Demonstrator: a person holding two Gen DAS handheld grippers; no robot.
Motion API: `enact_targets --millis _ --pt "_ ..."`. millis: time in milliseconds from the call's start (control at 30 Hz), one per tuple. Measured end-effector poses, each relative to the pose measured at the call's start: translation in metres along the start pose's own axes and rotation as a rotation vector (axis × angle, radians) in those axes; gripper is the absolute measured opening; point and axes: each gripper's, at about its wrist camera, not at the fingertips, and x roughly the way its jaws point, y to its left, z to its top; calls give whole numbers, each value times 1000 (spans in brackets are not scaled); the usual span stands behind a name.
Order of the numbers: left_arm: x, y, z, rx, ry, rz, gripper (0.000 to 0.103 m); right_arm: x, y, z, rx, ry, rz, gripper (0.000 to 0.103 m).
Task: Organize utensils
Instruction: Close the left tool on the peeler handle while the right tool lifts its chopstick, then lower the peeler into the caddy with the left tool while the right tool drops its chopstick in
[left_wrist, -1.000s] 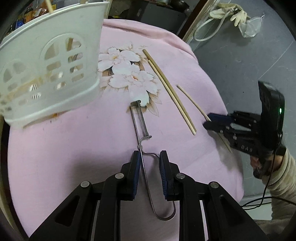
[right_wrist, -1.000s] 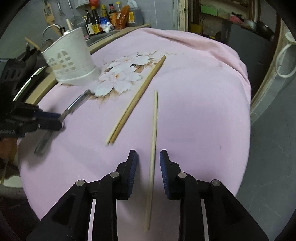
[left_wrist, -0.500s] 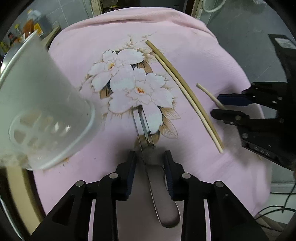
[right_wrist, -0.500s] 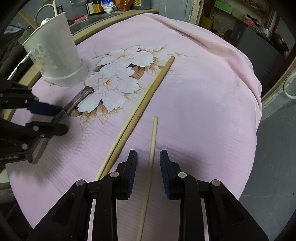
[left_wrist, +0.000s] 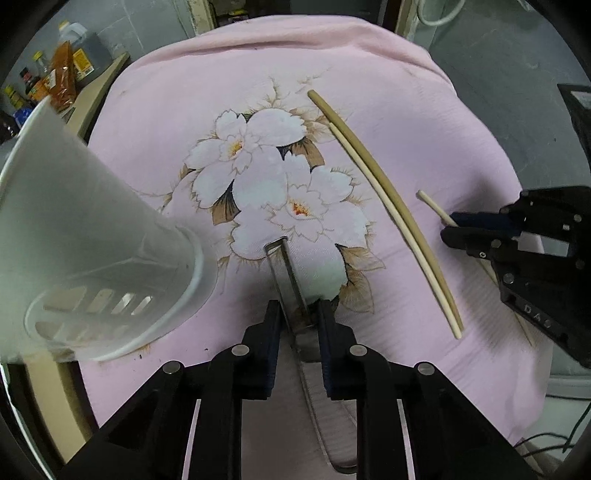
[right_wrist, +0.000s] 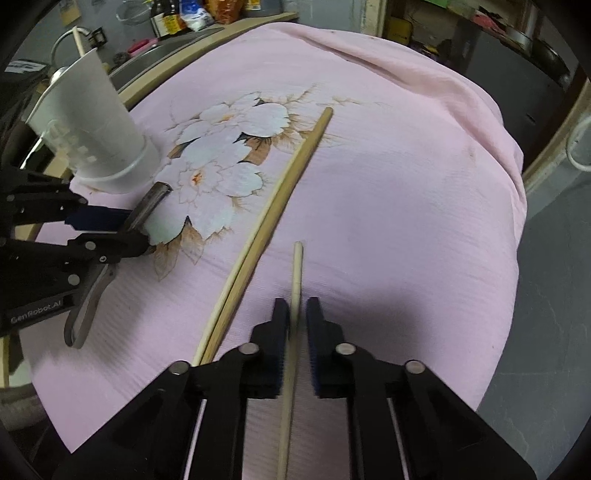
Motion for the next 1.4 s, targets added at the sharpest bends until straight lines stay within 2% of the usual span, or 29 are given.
enact_targets --millis 133,233,267,367,433,467,500,533,600,733,833,967,1100,1200,1300,1400 --pt "-12 4 -21 -60 -122 -22 14 -6 -2 -5 22 -48 20 3" --pt "-38 7 -51 -94 -288 -27 13 -24 -7 -24 89 -179 85 3" --pt "-46 4 -60 -98 -350 -9 13 -33 -6 -33 102 -239 106 3" --pt "-70 -3 -86 -112 -542 53 13 -62 4 -58 99 -444 89 3" --pt "-84 -7 -103 -154 -676 90 13 -83 11 -79 135 -618 114 3" --pt "-87 -8 -106 -168 -713 97 13 -88 14 -85 152 -674 118 3" --pt "-92 -9 -112 -189 -765 101 13 -98 17 -96 177 -788 119 3" --pt "-98 -9 -117 -214 -811 110 13 -103 21 -96 184 -844 114 3" --pt "-106 -7 -122 -246 -869 119 13 -113 35 -101 189 -980 57 3" --pt "-131 4 -132 -277 -963 159 13 -130 58 -100 159 -1147 -12 3" --pt "-147 15 -134 -299 -1002 165 13 -141 75 -94 143 -1249 -61 3" --pt "-177 42 -145 -344 -1058 161 13 -155 92 -80 144 -1380 -62 3" --pt "-207 69 -155 -395 -1132 170 13 -166 96 -57 135 -1447 42 3" --pt "-225 95 -163 -459 -1179 179 13 -172 98 -32 134 -1489 190 3" --pt "-234 120 -165 -523 -1198 163 13 -174 100 -10 134 -1507 298 3" --pt "-237 140 -162 -579 -1213 184 13 -174 104 13 127 -1526 351 3"
